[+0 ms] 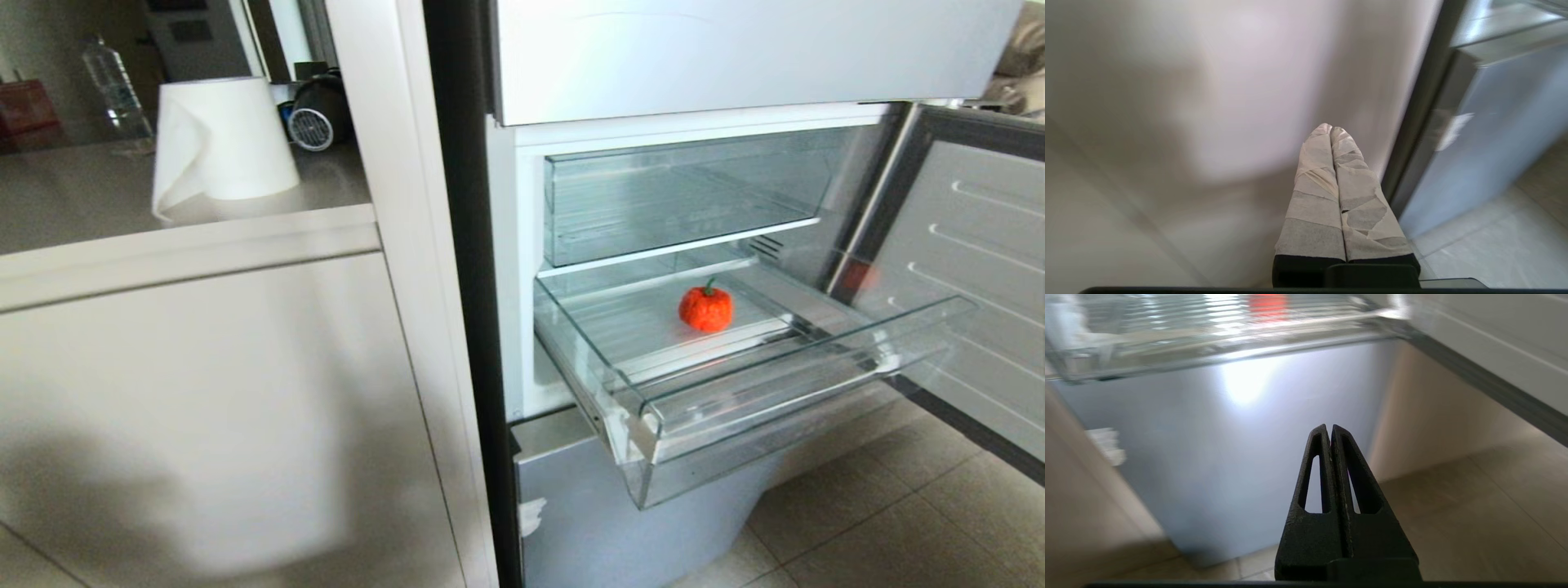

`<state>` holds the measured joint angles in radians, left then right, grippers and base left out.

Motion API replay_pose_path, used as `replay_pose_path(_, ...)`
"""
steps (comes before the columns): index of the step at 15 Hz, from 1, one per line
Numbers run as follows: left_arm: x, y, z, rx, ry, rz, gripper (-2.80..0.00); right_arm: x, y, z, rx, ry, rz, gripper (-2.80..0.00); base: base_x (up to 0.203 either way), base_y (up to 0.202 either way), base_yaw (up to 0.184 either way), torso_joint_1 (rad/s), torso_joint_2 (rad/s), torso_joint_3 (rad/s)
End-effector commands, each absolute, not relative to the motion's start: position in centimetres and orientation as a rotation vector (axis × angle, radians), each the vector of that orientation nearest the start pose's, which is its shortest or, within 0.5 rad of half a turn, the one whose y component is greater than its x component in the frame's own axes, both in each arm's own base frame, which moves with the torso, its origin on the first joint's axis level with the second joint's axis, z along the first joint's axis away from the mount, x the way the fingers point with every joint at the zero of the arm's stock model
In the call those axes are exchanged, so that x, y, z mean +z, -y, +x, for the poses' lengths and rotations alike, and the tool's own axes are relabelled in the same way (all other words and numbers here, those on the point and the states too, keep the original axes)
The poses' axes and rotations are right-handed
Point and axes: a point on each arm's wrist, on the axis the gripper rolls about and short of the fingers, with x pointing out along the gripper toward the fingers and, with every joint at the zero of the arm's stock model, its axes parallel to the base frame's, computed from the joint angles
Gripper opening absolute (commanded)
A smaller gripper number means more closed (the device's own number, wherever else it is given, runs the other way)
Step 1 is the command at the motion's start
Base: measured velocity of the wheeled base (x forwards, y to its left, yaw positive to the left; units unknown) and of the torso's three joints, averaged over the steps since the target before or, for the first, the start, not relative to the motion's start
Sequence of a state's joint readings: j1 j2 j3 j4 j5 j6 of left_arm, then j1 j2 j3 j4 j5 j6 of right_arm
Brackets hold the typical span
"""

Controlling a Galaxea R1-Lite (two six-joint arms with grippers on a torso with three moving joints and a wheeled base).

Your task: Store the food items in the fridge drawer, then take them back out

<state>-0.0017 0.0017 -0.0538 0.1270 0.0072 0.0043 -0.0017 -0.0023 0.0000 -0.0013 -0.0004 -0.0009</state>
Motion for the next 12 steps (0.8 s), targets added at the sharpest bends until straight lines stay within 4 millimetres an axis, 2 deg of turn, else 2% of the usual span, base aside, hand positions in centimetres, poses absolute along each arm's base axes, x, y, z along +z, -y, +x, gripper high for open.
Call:
replay_pose_path(1, 7.7, 0.0, -2.7, 0.006, -0.075, 0.005, -2.8, 7.6, 0.0, -2.3, -0.002, 0.001, -0.003, -2.8, 0.0, -0.003, 0.133, -0.001, 0.0, 0.002)
replay_pose_path(6, 7.7, 0.0, -2.7, 0.006, -0.077, 0.005, -2.8, 8.4, 0.0, -0.6, -0.003, -0.165, -0.014, -2.8, 0.0, -0.001, 0.016, 0.001, 0.0, 0.001)
replay_pose_path(8, 7.7, 0.0, -2.7, 0.006, -0.075, 0.005, -2.8, 10.8, 0.0, 0.9, -0.023, -0.157, -0.013, -2.8, 0.0, 0.0, 0.0, 0.0, 0.0, 0.0)
replay_pose_path(10, 7.7, 0.0, -2.7, 0.006, -0.076, 0.005, -2.8, 15.0, 0.1, 3.1, -0.055, -0.143, -0.012, -2.8, 0.0, 0.0, 0.0, 0.0, 0.0, 0.0)
replay_pose_path(11, 7.7, 0.0, -2.7, 0.006, -0.077, 0.005, -2.8, 17.3, 0.2, 4.6, -0.066, -0.142, -0.012, 0.0, 0.0, 0.0, 0.0, 0.0, 0.0, 0.0)
replay_pose_path(12, 7.7, 0.0, -2.7, 0.006, -0.076, 0.005, -2.8, 19.4, 0.2, 6.2, -0.072, -0.15, -0.009, 0.0, 0.0, 0.0, 0.0, 0.0, 0.0, 0.0)
